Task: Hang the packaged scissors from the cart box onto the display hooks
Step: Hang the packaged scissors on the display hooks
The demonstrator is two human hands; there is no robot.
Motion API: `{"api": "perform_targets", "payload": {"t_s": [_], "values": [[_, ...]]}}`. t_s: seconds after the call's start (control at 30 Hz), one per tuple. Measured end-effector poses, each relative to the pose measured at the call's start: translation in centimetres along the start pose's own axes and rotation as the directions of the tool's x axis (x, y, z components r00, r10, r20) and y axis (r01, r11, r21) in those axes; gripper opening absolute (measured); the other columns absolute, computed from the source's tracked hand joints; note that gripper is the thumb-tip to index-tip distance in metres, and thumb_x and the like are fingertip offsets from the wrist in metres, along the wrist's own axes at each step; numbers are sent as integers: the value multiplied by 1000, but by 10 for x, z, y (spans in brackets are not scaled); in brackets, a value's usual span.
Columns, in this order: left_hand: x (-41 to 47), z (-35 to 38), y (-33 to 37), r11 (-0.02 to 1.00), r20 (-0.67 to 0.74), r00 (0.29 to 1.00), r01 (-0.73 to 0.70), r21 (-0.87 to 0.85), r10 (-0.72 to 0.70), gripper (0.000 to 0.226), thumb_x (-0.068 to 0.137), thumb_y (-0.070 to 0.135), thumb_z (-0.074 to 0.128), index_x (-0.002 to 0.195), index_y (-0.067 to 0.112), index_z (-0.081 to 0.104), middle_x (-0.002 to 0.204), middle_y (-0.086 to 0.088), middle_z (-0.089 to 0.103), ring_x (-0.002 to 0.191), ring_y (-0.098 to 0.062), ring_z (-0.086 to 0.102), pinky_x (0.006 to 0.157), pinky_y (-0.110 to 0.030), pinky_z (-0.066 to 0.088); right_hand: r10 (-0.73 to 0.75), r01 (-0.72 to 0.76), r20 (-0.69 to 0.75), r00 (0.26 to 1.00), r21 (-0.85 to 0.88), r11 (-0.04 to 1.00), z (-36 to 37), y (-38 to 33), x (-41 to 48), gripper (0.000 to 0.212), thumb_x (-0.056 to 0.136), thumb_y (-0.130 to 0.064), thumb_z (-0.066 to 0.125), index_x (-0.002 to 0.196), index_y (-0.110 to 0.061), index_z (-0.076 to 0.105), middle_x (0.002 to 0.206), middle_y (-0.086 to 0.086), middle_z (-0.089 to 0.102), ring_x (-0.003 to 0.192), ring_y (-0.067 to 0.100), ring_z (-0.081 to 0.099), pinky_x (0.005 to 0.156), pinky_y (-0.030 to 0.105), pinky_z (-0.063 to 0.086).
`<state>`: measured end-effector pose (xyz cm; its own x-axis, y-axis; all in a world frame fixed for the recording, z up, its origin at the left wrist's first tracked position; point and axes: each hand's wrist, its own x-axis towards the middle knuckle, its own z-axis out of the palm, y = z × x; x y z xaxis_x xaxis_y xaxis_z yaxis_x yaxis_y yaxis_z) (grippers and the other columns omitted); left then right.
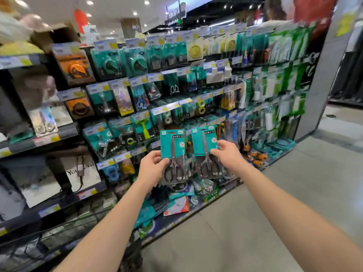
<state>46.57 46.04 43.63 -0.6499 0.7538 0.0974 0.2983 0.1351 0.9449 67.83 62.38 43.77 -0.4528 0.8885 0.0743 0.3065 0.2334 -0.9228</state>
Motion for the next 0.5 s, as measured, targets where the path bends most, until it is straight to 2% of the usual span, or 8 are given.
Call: {"api": "perform_targets", "payload": {"t_s": [0.17,0.3,0.43,0.5], "values": [[30,79,30,999,-35,999,-36,-28,35,25,94,11,72,116,18,63,105,4,74,97,-10,71,81,-27,58,-25,25,-10,1000,18,1000,-71,19,54,19,97,-19,66,115,-22,65,104,-5,72,100,21,69,92,47,56],[51,119,49,1000,-67,998,-19,-14,18,26,94,10,72,117,18,62,103,5,73,95,-8,70,81,-26,57,-8,8,-7,1000,26,1000,-111,33,90,19,97,-19,65,115,-23,65,110,7,74,102,31,69,93,53,55],[81,146,63,1000,-104,995,-15,-6,14,25,95,9,70,117,15,62,100,3,73,90,-7,70,69,-18,53,-25,24,-15,1000,-32,999,-139,44,129,27,95,-26,66,121,-20,63,111,1,71,99,23,68,88,46,56],[97,158,68,1000,-118,993,-21,-2,21,23,96,9,70,116,16,61,98,3,73,88,-6,70,66,-16,52,-30,30,-19,999,-37,999,-148,46,149,19,95,-25,66,114,-22,63,107,-1,71,95,21,68,84,44,56]]}}
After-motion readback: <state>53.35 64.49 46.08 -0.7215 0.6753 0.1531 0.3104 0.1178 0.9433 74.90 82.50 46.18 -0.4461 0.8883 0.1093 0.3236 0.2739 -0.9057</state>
